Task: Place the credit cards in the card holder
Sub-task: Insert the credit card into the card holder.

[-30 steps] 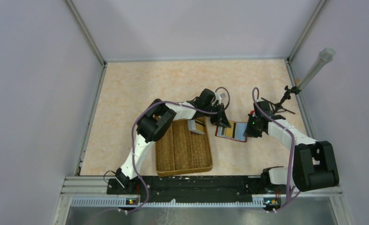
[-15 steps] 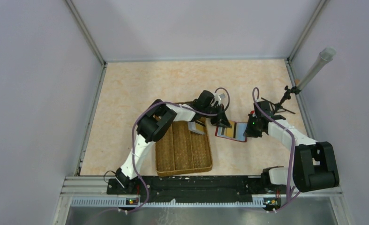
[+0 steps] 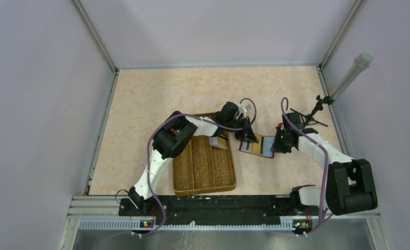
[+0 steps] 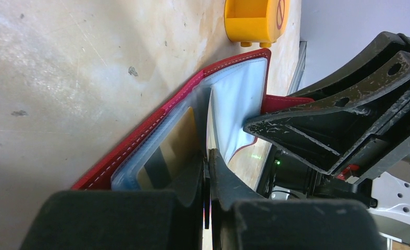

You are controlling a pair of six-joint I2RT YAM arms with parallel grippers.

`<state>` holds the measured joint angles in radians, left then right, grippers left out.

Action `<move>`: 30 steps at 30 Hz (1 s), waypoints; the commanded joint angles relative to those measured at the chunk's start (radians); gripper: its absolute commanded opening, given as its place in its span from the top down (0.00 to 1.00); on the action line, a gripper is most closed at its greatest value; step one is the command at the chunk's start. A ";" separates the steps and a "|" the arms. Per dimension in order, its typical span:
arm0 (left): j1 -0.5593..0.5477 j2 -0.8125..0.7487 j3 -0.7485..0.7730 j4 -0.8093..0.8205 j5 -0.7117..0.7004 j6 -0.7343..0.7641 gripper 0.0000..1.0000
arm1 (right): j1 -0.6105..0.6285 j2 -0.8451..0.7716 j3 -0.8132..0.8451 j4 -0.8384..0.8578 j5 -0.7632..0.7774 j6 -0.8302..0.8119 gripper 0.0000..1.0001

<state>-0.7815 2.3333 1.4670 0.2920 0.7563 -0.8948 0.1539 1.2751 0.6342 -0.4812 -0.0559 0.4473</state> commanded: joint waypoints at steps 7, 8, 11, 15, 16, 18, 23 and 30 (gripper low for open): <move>-0.038 -0.007 0.072 -0.201 -0.113 0.109 0.84 | -0.001 -0.054 0.004 0.006 -0.016 0.009 1.00; -0.040 -0.008 0.083 -0.221 -0.123 0.116 0.82 | -0.001 -0.054 0.004 0.006 -0.016 0.010 1.00; -0.046 -0.016 0.118 -0.284 -0.153 0.147 0.76 | -0.002 -0.056 0.005 0.006 -0.010 0.008 1.00; -0.049 -0.028 0.171 -0.390 -0.194 0.188 0.64 | -0.002 -0.061 0.008 0.006 -0.001 0.001 1.00; -0.051 -0.027 0.189 -0.425 -0.206 0.202 0.61 | -0.001 -0.062 0.009 0.003 0.001 -0.001 1.00; -0.055 -0.029 0.218 -0.489 -0.242 0.226 0.57 | -0.001 -0.063 0.014 0.002 0.003 -0.006 1.00; -0.057 -0.042 0.266 -0.608 -0.332 0.269 0.49 | -0.001 -0.064 0.016 0.007 0.006 -0.013 1.00; -0.056 -0.068 0.308 -0.693 -0.390 0.320 0.39 | -0.002 -0.068 0.017 0.009 0.002 -0.017 1.00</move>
<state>-0.8551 2.3138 1.7550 -0.2569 0.4999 -0.6590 0.1543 1.2415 0.6346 -0.4767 -0.0746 0.4465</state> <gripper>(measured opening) 0.583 0.118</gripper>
